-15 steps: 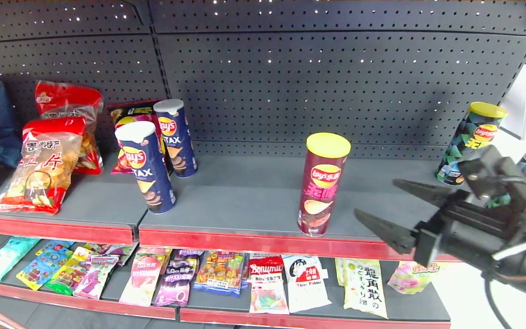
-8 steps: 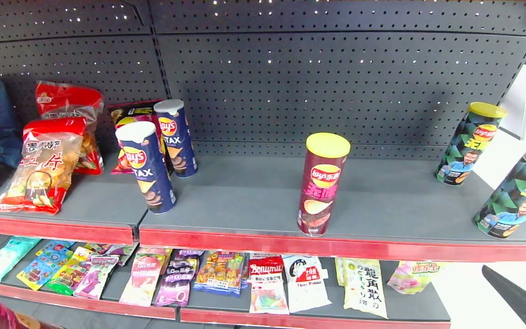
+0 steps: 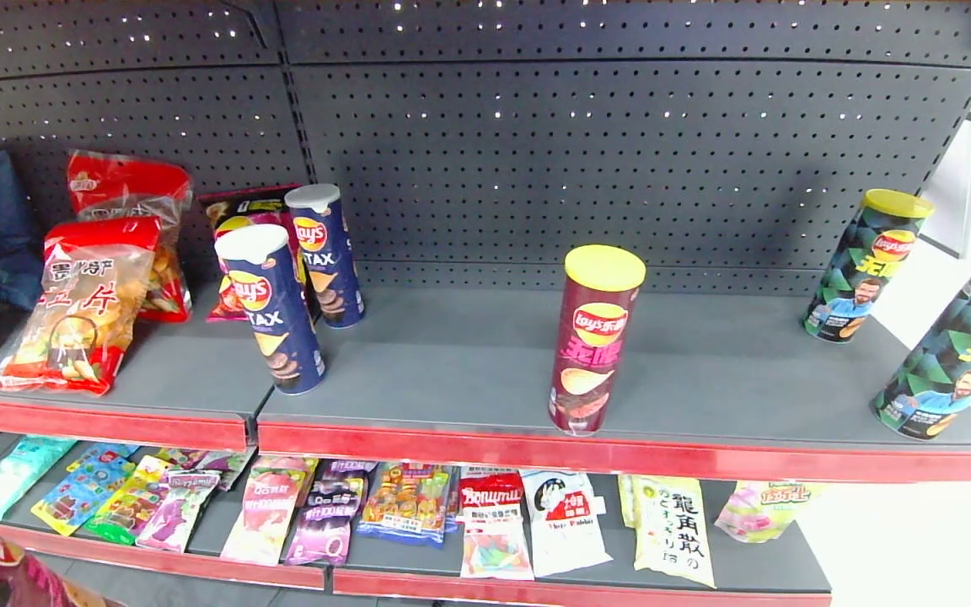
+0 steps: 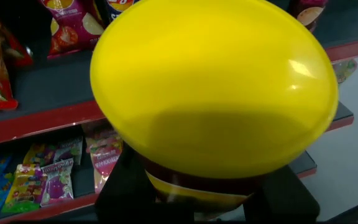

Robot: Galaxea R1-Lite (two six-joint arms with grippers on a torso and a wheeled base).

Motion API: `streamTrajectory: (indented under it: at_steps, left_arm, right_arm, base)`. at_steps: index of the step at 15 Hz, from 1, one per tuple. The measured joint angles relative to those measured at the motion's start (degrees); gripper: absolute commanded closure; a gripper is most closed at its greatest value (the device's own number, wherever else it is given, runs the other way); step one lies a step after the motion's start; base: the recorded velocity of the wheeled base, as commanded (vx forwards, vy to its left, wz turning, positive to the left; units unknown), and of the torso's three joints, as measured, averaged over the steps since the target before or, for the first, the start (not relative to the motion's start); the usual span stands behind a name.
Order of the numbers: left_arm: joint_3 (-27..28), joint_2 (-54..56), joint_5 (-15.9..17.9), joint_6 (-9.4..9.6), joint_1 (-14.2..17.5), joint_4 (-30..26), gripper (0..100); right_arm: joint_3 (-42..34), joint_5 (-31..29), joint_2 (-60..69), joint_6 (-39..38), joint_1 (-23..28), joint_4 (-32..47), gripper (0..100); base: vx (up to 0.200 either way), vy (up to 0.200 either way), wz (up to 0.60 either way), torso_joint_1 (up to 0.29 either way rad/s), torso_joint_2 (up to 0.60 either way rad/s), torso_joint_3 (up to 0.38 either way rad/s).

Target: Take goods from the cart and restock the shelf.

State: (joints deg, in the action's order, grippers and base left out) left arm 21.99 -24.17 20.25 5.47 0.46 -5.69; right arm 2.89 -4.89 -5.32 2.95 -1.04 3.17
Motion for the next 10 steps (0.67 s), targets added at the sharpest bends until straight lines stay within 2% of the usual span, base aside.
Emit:
streamTrajectory:
  at_steps: [2, 7, 10]
  left_arm:
    - [0.05, 0.04, 0.27, -0.09, 0.05, 0.61, 100]
    - [0.05, -0.13, 0.55, -0.22, 0.05, 1.27, 100]
    - [0.02, -0.51, 0.52, -1.34, 0.05, 1.24, 100]
  right_arm:
    - [-0.17, 4.4, 3.11, 1.83, 0.62, -1.18, 0]
    - [-1.0, 4.78, 5.24, -2.57, 0.82, -2.17, 0]
    - [-0.85, 6.34, 5.39, -2.4, 0.82, -1.72, 0]
  base:
    - [0.0, 0.0, 0.0, 0.0, 0.0, 0.0]
    - [0.0, 0.0, 0.0, 0.0, 0.0, 0.0]
    - [0.0, 0.0, 0.0, 0.0, 0.0, 0.0]
